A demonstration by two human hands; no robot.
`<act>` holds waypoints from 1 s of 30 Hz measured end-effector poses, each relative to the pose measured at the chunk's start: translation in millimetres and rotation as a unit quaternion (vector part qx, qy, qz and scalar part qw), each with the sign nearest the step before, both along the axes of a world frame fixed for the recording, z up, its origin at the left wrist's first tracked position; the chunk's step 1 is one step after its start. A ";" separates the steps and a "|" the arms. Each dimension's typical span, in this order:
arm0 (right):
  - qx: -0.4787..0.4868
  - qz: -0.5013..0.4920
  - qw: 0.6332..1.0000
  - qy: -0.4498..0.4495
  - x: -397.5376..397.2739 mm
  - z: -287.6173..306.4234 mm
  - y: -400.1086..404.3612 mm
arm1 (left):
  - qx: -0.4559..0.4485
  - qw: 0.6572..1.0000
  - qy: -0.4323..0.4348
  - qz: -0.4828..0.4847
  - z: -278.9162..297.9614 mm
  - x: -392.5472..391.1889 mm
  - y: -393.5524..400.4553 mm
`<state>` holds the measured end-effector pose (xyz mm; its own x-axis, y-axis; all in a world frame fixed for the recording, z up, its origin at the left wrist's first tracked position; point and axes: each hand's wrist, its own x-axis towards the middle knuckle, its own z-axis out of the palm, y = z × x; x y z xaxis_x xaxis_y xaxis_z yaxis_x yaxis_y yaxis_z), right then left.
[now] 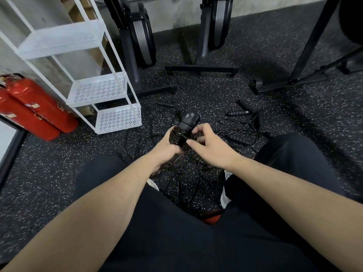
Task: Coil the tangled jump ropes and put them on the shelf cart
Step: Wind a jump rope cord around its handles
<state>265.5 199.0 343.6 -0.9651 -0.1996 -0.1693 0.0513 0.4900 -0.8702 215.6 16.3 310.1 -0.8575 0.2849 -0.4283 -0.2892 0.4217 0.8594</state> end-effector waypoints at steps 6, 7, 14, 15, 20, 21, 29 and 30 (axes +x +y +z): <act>0.078 0.099 0.992 -0.013 -9.0 3.0 28.6 | 0.120 0.987 -0.063 0.090 -3.6 -1.4 -2.7; 0.089 0.114 0.989 -0.015 -11.0 3.7 36.0 | 0.140 0.982 -0.073 0.107 -1.5 -2.0 -4.7; 0.002 0.036 0.998 -0.051 -23.1 7.4 64.6 | 0.238 0.960 -0.149 0.024 13.7 5.8 -13.8; 0.016 0.020 0.998 -0.059 -24.0 6.2 66.2 | 0.236 0.958 -0.165 -0.003 15.5 7.3 -14.8; -0.017 0.046 0.993 -0.108 -25.7 8.6 72.4 | 0.294 0.923 -0.225 -0.105 17.9 5.6 -24.0; -0.057 0.062 0.990 -0.117 -26.4 9.2 73.8 | 0.317 0.913 -0.229 -0.119 19.2 4.5 -25.2; -0.007 0.062 0.992 -0.114 -30.5 1.4 72.2 | 0.280 0.912 -0.219 -0.204 22.5 8.0 -22.5; 0.000 0.061 0.991 -0.118 -30.4 1.6 71.4 | 0.257 0.915 -0.220 -0.218 22.2 8.1 -21.8</act>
<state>235.1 270.3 345.2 -0.8676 -0.3121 -0.3870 0.1933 0.5053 -0.8410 223.7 -5.5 332.3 -0.3910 0.8195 -0.4189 -0.5563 0.1522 0.8169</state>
